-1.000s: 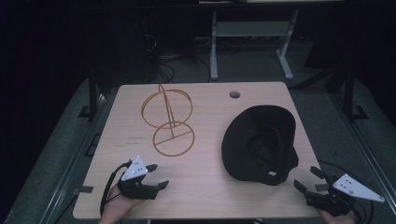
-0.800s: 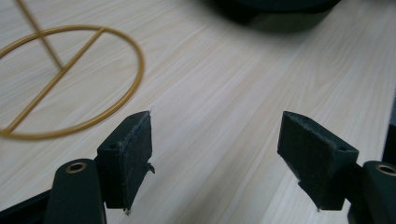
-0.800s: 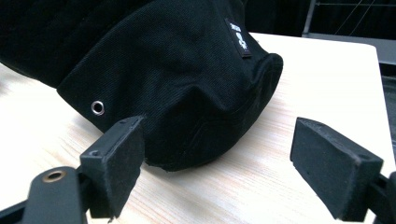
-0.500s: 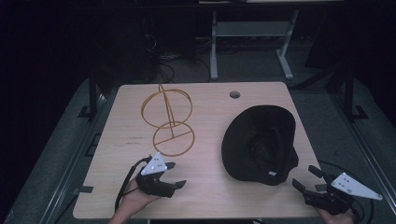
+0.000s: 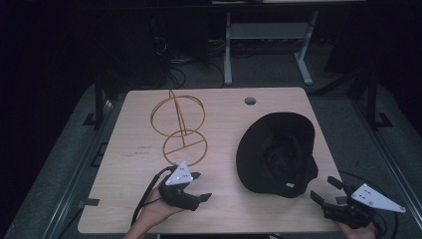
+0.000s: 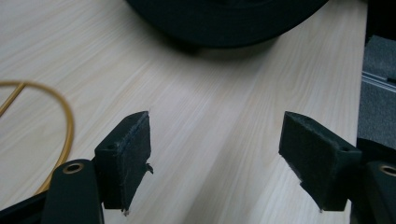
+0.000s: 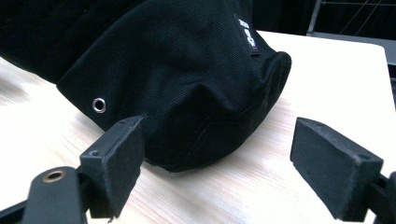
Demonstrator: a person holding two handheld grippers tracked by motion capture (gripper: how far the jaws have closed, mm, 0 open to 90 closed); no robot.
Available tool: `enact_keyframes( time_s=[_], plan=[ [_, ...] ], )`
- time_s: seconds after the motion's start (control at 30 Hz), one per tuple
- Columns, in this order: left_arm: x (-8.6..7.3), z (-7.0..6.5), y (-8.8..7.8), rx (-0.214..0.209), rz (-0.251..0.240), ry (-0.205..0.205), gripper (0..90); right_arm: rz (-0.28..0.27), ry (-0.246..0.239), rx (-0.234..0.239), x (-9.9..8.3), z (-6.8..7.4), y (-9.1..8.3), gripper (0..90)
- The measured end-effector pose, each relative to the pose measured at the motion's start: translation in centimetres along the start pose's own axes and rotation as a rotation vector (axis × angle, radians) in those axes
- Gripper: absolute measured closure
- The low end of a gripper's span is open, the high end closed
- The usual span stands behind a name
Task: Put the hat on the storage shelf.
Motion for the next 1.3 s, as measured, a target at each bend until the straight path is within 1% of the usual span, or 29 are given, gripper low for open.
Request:
enact_keyframes(
  time_s=[0.03,0.07,0.1,0.13,0.23,0.27,0.3,0.33,0.37,0.4,0.57,0.63,0.67,0.7,0.77,0.8,0.83,0.93,0.97,1.03,1.07,1.13,1.17,1.27,1.3],
  plan=[
    [0.4,-0.3,0.4,-0.011,0.000,0.007,24.5,0.000,-0.004,0.000,0.0,0.0,0.0,17.3],
    [0.4,-0.3,0.4,-0.011,0.000,0.007,24.6,0.000,-0.004,0.000,0.0,0.0,0.0,17.3],
    [0.8,-0.8,1.0,-0.028,0.000,0.020,24.5,-0.002,-0.002,0.002,0.0,0.0,0.0,17.3],
    [0.8,-0.8,1.0,-0.028,0.000,0.020,24.5,-0.002,-0.002,0.002,0.0,0.0,0.0,17.3],
    [1.5,-1.6,2.2,-0.058,0.004,0.037,24.5,0.007,-0.004,0.002,0.0,0.0,-0.1,17.3],
    [1.5,-1.6,2.2,-0.058,0.004,0.037,24.5,0.007,-0.004,0.002,0.0,0.0,-0.1,17.3],
    [1.6,-1.9,2.6,-0.066,0.006,0.047,24.5,0.006,-0.007,0.002,0.0,0.0,-0.1,17.3],
    [1.8,-2.2,3.0,-0.075,0.009,0.049,24.5,0.003,-0.007,0.002,0.0,0.0,-0.1,17.3],
    [2.0,-2.7,3.6,-0.090,0.013,0.058,24.5,-0.001,-0.008,0.000,0.0,-0.1,-0.2,17.3],
    [2.0,-2.7,3.6,-0.090,0.013,0.058,24.6,-0.001,-0.008,0.000,0.0,-0.1,-0.2,17.3],
    [2.6,-3.7,5.1,-0.120,0.021,0.084,24.6,0.004,-0.011,0.005,0.0,0.0,-0.2,17.3],
    [2.7,-4.1,5.8,-0.131,0.026,0.090,24.6,0.002,-0.004,-0.001,0.0,-0.1,-0.3,17.3],
    [2.7,-4.1,5.8,-0.131,0.026,0.090,24.6,0.002,-0.004,-0.001,0.0,-0.1,-0.3,17.3],
    [2.8,-4.3,6.2,-0.136,0.033,0.100,24.6,0.001,-0.004,-0.001,0.0,-0.1,-0.3,17.3],
    [3.0,-4.5,6.8,-0.145,0.034,0.108,24.9,0.004,-0.004,0.000,0.0,-0.1,-0.3,17.3],
    [3.0,-4.5,6.8,-0.145,0.034,0.108,24.9,0.004,-0.004,0.000,0.0,-0.1,-0.3,17.3],
    [3.0,-4.6,7.3,-0.149,0.040,0.107,24.9,-0.001,-0.002,0.000,0.1,-0.2,-0.4,17.3],
    [3.0,-4.9,7.7,-0.156,0.042,0.106,25.1,-0.003,-0.002,-0.002,0.1,-0.2,-0.4,17.3],
    [3.0,-5.1,8.0,-0.159,0.051,0.114,25.1,0.001,0.001,-0.003,0.0,-0.2,-0.4,17.3],
    [3.2,-5.4,8.7,-0.161,0.051,0.126,25.3,0.001,0.000,-0.002,0.0,-0.2,-0.4,17.3],
    [3.2,-5.4,8.7,-0.161,0.051,0.126,25.3,0.000,-0.004,0.000,0.0,-0.2,-0.4,17.3],
    [3.3,-5.4,9.2,-0.156,0.053,0.142,25.3,0.000,-0.004,-0.001,0.1,-0.3,-0.4,17.3],
    [3.4,-5.4,9.5,-0.156,0.053,0.144,25.5,-0.003,-0.004,-0.002,0.1,-0.3,-0.5,17.3],
    [3.6,-5.2,10.3,-0.147,0.059,0.144,25.5,0.002,-0.002,0.000,0.0,-0.2,-0.5,17.3],
    [3.7,-5.2,10.8,-0.145,0.052,0.138,25.6,0.008,-0.005,0.000,-0.1,-0.2,-0.5,17.3]
  ],
)
Point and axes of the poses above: each handheld gripper's, and its own axes: y roughly forward along the jaws, x roughly out of its top, z roughly to its left, the point moved 7 cm from there along y, roughly forward along the jaws, and after that the axes turned 14 degrees about -z, right-handed, at the moved point
